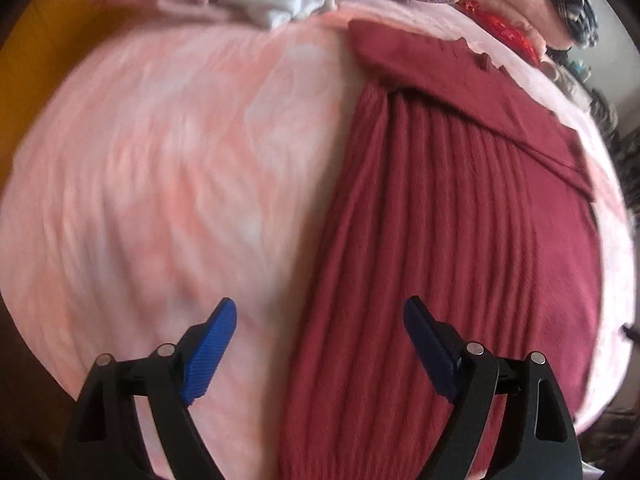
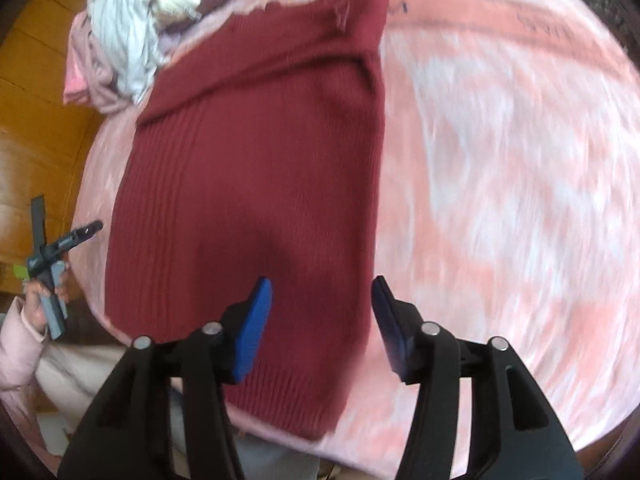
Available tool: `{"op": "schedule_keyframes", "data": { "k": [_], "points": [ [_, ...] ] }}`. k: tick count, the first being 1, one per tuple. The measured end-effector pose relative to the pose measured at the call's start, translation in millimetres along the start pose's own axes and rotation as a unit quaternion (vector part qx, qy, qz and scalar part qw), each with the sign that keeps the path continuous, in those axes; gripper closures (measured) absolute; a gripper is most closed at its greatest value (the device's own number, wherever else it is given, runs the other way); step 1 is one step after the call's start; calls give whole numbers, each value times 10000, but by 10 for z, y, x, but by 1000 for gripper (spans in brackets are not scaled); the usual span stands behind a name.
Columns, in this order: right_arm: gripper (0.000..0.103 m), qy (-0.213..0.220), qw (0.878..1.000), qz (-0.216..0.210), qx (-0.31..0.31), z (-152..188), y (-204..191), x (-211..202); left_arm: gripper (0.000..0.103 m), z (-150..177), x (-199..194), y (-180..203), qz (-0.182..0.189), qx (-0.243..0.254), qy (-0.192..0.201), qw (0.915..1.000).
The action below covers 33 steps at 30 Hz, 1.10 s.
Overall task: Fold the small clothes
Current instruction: 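Move both grippers to the ribbed hem of the sweater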
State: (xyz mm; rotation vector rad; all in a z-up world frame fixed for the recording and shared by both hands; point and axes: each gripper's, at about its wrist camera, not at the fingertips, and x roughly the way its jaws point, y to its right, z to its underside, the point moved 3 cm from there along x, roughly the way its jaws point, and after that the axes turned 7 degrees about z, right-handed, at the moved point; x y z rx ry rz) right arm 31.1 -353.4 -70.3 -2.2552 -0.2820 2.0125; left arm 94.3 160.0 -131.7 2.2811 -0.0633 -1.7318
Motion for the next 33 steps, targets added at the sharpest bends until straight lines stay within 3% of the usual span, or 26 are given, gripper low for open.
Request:
{"op": "schedule_keyframes", "data": {
  "k": [8, 13, 20, 28, 33],
  "points": [
    [41, -265, 9991, 316, -77, 591, -135, 159, 17, 525, 41, 193, -119, 417, -246, 9988],
    [41, -485, 9984, 188, 221, 718, -96, 311, 17, 661, 146, 194, -475, 651, -322, 9962],
    [41, -645, 9967, 141, 475, 757, -78, 443, 13, 796, 306, 126, -501, 740, -607, 9941],
    [46, -800, 9951, 63, 573, 790, -59, 554, 14, 860, 393, 5, -290, 657, -679, 9951],
    [61, -841, 9957, 3, 397, 797, -164, 611, 21, 880, 423, -36, -76, 530, -855, 9949]
  ]
}}
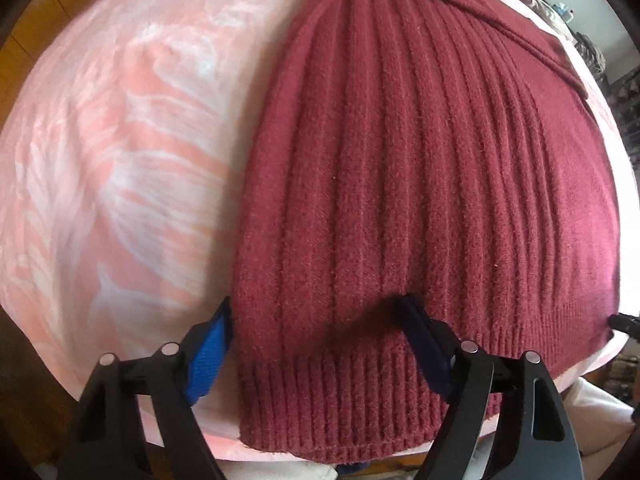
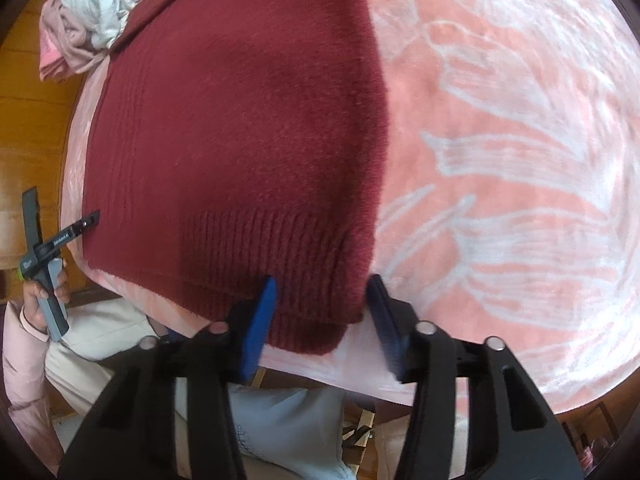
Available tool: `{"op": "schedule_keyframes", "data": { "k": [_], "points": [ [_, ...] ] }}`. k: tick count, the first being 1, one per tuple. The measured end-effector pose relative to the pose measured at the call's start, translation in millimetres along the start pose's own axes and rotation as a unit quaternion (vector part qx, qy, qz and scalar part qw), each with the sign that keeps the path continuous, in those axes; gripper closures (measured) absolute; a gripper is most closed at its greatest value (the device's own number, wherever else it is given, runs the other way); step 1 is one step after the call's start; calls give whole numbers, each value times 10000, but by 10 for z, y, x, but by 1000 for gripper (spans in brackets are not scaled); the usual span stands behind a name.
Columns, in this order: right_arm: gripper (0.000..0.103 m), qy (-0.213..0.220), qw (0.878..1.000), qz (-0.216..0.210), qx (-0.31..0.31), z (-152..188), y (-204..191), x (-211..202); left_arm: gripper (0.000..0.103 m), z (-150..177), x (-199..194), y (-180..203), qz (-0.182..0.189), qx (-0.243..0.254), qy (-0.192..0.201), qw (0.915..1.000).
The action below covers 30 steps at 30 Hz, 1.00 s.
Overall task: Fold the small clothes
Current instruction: 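Move both grippers to the ribbed hem of the sweater, then grasp the hem with the left gripper while the right gripper grasps the hem too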
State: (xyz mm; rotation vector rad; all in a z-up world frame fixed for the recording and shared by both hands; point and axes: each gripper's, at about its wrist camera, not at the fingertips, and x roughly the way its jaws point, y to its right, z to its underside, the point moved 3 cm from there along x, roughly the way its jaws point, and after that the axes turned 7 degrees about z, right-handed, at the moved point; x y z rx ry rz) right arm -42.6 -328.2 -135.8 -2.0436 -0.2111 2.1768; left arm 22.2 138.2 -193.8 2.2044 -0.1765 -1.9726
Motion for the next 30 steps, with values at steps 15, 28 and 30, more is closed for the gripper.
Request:
{"op": "schedule_keyframes", "data": {
  "k": [15, 28, 30],
  "points": [
    [97, 184, 9997, -92, -147, -53, -105, -84, 29, 56, 36, 104, 96, -159, -47, 9998],
    [97, 775, 9933, -839, -166, -228, -138, -580, 90, -161, -586, 354, 1706, -159, 122, 9851],
    [98, 821, 9924, -907, -126, -279, -126, -633, 90, -214, -671, 386, 1896, -177, 209, 9815]
  ]
}}
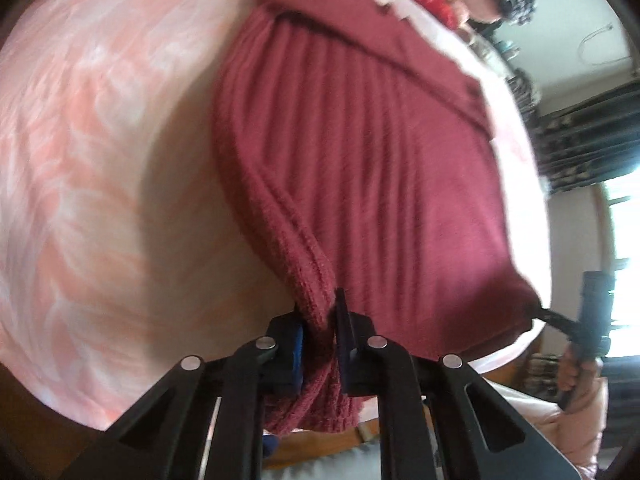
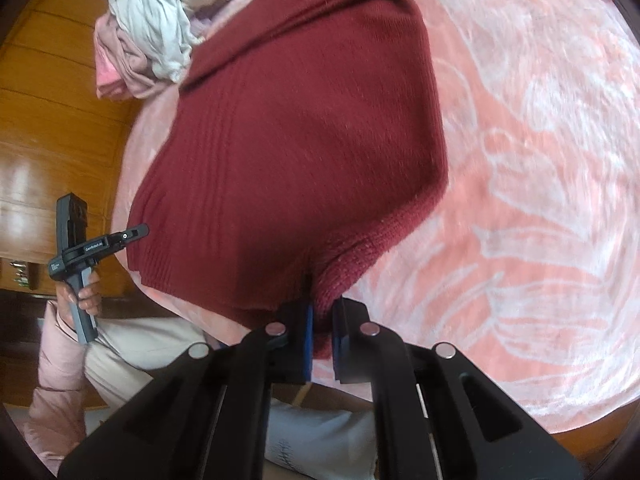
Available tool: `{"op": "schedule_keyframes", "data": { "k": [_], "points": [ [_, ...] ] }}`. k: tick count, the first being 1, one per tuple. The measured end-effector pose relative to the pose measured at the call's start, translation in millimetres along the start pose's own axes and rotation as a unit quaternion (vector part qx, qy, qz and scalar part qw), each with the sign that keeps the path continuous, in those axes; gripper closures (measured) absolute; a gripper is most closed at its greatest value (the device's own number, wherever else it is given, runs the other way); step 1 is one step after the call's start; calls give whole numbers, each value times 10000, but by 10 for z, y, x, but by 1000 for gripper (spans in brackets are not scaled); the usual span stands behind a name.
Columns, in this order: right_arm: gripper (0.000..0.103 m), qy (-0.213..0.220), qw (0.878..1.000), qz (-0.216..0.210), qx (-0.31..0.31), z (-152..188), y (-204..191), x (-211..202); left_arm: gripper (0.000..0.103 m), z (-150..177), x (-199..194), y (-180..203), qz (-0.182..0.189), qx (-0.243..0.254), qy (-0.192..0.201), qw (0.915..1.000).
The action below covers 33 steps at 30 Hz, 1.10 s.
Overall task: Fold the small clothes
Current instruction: 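Grasp the hem with the left gripper while the right gripper grasps the hem too, then fold the held hem up toward the collar with both grippers, then open them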
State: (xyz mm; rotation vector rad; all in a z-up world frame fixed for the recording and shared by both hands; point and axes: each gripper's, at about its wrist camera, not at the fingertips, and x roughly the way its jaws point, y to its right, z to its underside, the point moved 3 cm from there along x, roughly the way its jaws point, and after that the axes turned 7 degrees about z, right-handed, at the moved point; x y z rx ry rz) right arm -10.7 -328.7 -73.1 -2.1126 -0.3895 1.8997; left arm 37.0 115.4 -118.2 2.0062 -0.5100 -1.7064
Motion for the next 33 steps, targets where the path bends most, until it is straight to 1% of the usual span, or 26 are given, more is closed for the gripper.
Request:
{"op": "schedule_keyframes", "data": {
  "k": [3, 6, 10, 13, 18, 20, 24, 28, 30, 31, 32, 33],
  "points": [
    [98, 98, 9999, -56, 98, -102, 19, -61, 91, -129, -81, 28, 141, -36, 130, 9998],
    [98, 178, 9996, -4, 200, -266, 74, -131, 91, -303, -128, -50, 217, -276, 245, 9991],
    [98, 292, 9988, 98, 379, -558, 92, -171, 91, -625, -192, -228, 56, -582, 496, 9971],
    [98, 321, 9981, 177, 489, -795, 94, -114, 91, -884, -153, -310, 13, -820, 668, 9944],
    [98, 337, 9965, 332, 689, -1246, 202, 12, 91, -1254, -81, -356, -65, -949, 837, 9919],
    [98, 298, 9962, 377, 731, -1408, 254, 82, 91, -1418, -26, -358, -113, -968, 861, 9915],
    [98, 183, 9949, 270, 958, -1714, 335, 257, 91, -1637, 88, -400, -244, -1001, 857, 9910],
    [97, 83, 9921, 105, 1249, -1974, 446, 424, 91, -1795, 207, -561, -214, -1287, 789, 9883],
    [95, 52, 9911, 123, 1328, -2064, 492, 485, 91, -1849, 243, -657, -237, -1446, 781, 9861],
    [93, 43, 9910, 165, 1328, -2113, 515, 514, 91, -1887, 257, -728, -217, -1538, 761, 9849],
    [86, 42, 9905, 246, 1350, -2146, 544, 528, 91, -1914, 274, -785, -138, -1628, 698, 9841],
    [67, 95, 9901, 328, 1364, -2180, 580, 523, 89, -1935, 286, -836, -11, -1750, 631, 9825]
  ]
}}
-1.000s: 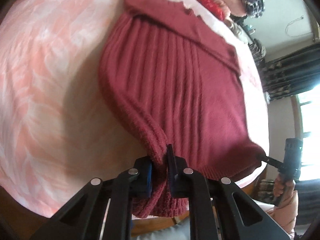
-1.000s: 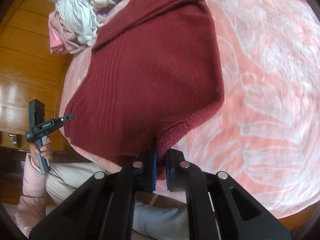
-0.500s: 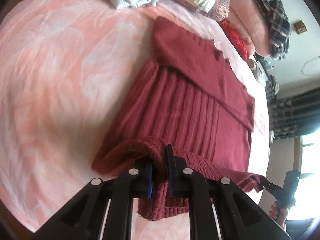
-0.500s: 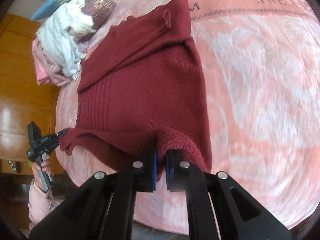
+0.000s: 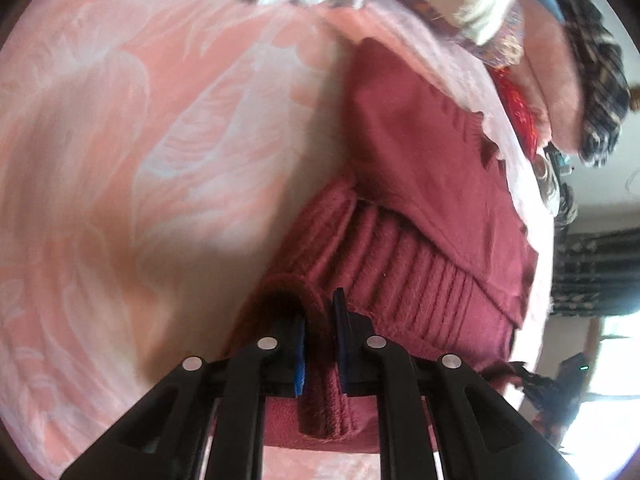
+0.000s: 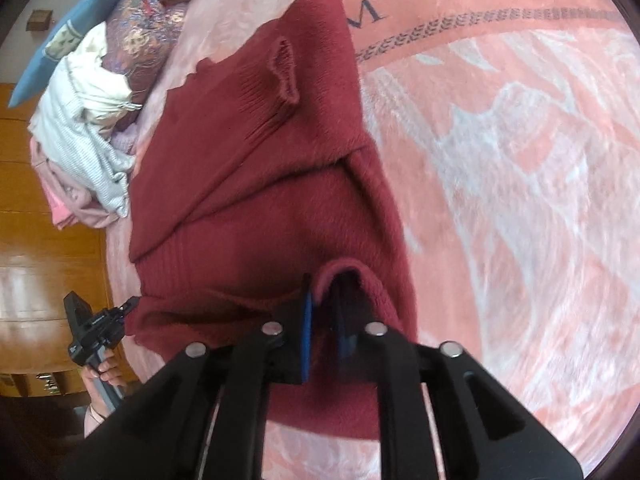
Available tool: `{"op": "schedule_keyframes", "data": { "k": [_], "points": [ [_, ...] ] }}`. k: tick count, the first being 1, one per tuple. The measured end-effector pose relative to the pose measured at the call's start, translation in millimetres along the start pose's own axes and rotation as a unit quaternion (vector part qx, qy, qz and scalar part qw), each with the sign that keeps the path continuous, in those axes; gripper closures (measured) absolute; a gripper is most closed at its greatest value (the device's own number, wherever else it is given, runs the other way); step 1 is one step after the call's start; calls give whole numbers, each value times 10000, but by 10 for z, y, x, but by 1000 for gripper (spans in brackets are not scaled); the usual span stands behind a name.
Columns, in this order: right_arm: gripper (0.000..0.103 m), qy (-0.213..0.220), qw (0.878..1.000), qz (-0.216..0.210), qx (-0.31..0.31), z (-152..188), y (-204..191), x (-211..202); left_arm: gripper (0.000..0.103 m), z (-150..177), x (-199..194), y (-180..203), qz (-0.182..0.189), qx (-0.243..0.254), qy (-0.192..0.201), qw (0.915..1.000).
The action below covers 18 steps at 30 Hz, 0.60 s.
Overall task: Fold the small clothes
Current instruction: 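Fold the held hem up toward the collar with both grippers, then open them, then grasp the folded sweater edge with both grippers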
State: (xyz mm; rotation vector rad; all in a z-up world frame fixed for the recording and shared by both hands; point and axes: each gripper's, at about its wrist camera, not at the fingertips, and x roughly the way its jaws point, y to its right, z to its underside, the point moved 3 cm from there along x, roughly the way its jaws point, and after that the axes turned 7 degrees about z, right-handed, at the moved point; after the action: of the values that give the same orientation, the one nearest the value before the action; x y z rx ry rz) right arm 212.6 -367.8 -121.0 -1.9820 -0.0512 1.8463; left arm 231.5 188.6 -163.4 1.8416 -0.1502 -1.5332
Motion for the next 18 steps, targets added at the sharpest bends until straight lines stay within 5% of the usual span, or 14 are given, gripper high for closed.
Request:
{"op": "schedule_keyframes", "data": {
  "k": [3, 6, 8, 9, 13, 18],
  "points": [
    [64, 146, 9998, 70, -123, -50, 24, -55, 87, -74, -31, -89, 295, -274, -90, 9991],
    [64, 387, 9990, 70, -224, -92, 50, -211, 81, -114, -137, -33, 297, -19, -12, 9996],
    [64, 566, 9978, 39, -341, -113, 41, -340, 63, -153, -285, 40, 94, 247, 351, 9990],
    [64, 602, 9973, -10, -412, -118, 18, -365, 52, -183, -407, 86, -57, 447, 680, 9967],
    [55, 617, 9936, -71, -943, -85, -138, -445, 48, -239, -653, 250, -595, 1221, 1318, 9819],
    [48, 337, 9889, 56, -1449, -25, -318, -248, 39, -189, -567, 483, -1092, 2203, 1438, 9586]
  ]
}}
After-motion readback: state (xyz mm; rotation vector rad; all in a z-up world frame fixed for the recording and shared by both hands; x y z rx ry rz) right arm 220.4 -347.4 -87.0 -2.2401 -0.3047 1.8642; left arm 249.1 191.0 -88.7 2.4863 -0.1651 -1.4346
